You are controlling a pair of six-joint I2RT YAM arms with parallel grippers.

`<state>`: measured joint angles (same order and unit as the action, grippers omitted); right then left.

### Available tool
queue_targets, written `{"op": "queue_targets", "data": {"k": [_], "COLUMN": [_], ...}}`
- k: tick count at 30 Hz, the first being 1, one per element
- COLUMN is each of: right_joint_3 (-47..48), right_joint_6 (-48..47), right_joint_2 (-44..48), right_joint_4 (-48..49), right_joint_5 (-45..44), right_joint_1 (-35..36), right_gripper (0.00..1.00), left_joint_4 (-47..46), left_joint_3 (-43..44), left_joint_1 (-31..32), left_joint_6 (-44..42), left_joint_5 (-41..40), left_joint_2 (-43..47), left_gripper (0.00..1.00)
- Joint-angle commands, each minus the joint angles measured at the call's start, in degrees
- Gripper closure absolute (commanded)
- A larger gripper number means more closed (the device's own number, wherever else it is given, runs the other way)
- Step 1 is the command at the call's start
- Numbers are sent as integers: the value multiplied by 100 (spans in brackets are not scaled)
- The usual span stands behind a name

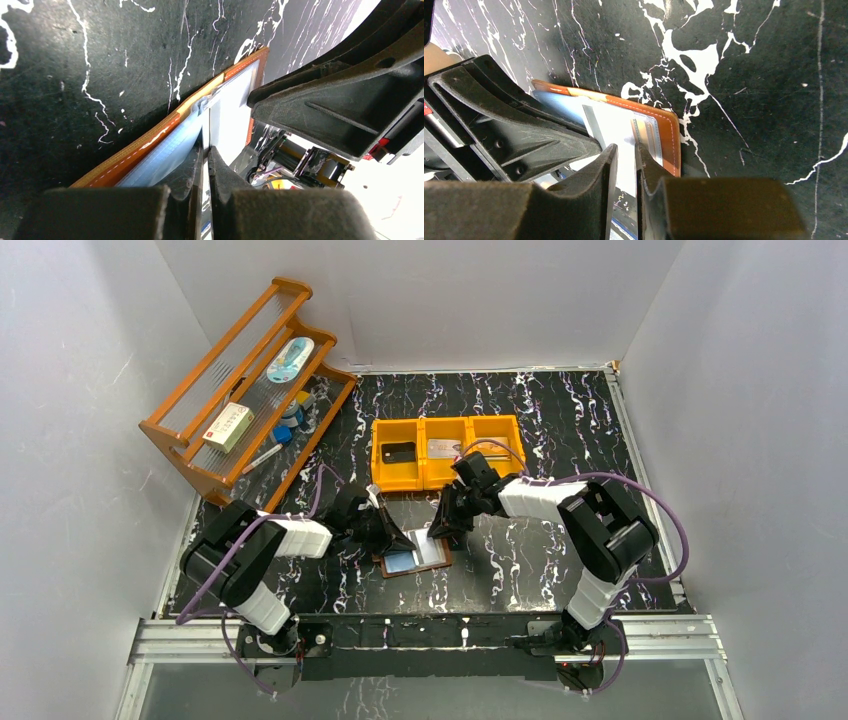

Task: Take the credit cards out of the card holder
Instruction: Remove the credit card from the card holder.

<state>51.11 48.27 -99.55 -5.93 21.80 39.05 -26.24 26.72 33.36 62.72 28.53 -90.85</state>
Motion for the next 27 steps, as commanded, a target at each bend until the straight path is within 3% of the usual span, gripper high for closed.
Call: {"op": "queue_targets", "data": {"k": [1, 6, 10, 25, 27], "right_joint_3": [-207, -44, 11, 421, 569], "right_joint_6": [-211, -467, -534, -825, -905], "right_joint_2": [-243, -159, -121, 179, 234], "right_joint_4": [-457, -786, -796, -957, -1079], "right_joint_5": [-625, -938, -903, -678, -708], "right_joint_1": [226, 213, 216, 207, 209], "right_gripper": [71, 70, 69, 66, 66], "left_joint_4": [179, 1434, 1918, 1886, 1869], "left_joint_3": [141, 299, 413, 525, 542], "left_joint_1": [190, 180, 179, 179, 179], "left_joint_6": [-49, -518, -786, -1024, -1060], "left_joint_5": [-283, -1062, -1287, -1118, -1124], "left_joint_2": [127, 905, 1092, 1143, 1200], "left_gripper": [100, 100, 100, 100, 95]}}
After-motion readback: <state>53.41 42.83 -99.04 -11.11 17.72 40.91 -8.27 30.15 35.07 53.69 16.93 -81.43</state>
